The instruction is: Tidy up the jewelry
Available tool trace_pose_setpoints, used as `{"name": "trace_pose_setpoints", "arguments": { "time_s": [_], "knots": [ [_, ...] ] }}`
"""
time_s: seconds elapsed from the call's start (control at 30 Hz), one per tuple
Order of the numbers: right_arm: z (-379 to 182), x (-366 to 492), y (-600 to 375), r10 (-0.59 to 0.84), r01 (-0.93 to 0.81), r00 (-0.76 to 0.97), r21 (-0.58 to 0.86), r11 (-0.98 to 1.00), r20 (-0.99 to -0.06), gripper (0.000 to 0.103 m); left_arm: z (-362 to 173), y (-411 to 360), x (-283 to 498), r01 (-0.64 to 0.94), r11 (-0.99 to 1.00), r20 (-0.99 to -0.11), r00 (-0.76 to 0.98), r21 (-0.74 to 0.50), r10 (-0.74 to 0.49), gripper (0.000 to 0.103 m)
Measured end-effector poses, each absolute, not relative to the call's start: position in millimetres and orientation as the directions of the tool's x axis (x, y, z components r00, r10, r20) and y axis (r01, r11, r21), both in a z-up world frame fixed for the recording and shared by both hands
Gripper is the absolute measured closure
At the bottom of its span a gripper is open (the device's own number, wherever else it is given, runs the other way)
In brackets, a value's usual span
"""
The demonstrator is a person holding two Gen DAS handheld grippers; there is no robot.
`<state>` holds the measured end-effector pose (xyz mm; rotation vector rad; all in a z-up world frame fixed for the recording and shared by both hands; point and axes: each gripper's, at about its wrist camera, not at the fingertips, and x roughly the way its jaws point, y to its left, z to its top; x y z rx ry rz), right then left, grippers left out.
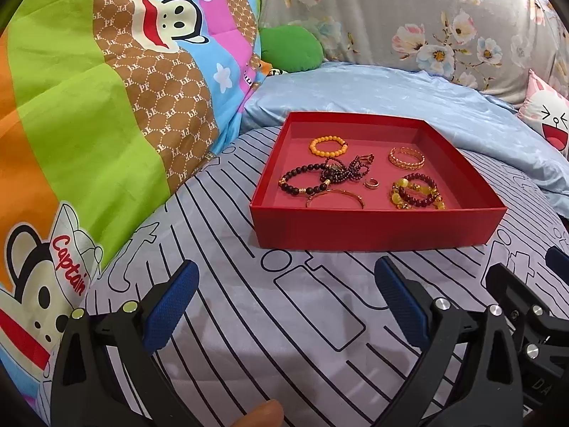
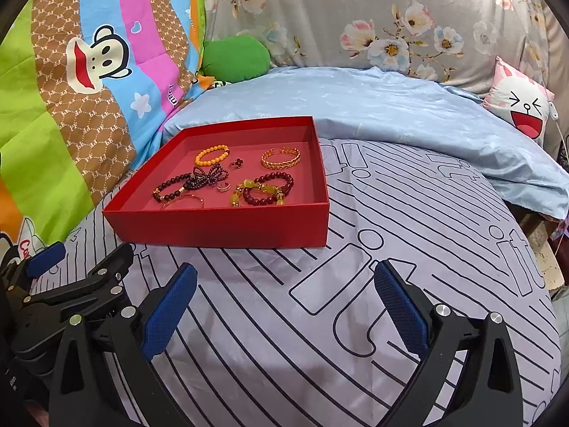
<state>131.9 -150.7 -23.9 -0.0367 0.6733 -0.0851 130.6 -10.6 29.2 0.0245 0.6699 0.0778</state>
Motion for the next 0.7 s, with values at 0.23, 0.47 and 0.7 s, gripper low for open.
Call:
{"name": "trace_pose_setpoints", "arguments": {
  "time_s": [0.23, 0.47, 0.7],
  "knots": [
    [-28.4, 127.4, -150.2, -0.088, 0.068, 0.792, -0.056, 0.996, -0.604, 0.007, 26.3, -8.7, 131.5, -0.076, 0.996, -0.622, 0.777, 0.052, 0.092, 0.008],
    [-28.9, 127.0, -150.6, -0.089, 0.069, 0.793, -0.057, 0.996, -0.602, 0.007, 25.7, -9.4, 130.4, -0.082, 0.995, -0.62, 0.778, 0.058, 0.1, 0.008],
    [-29.0, 127.2, -150.3, -0.089, 0.069, 0.793, -0.056, 0.996, -0.603, 0.007, 25.4, -10.8, 129.3, -0.091, 0.994, -0.62, 0.777, 0.065, 0.112, 0.009]
  ]
}}
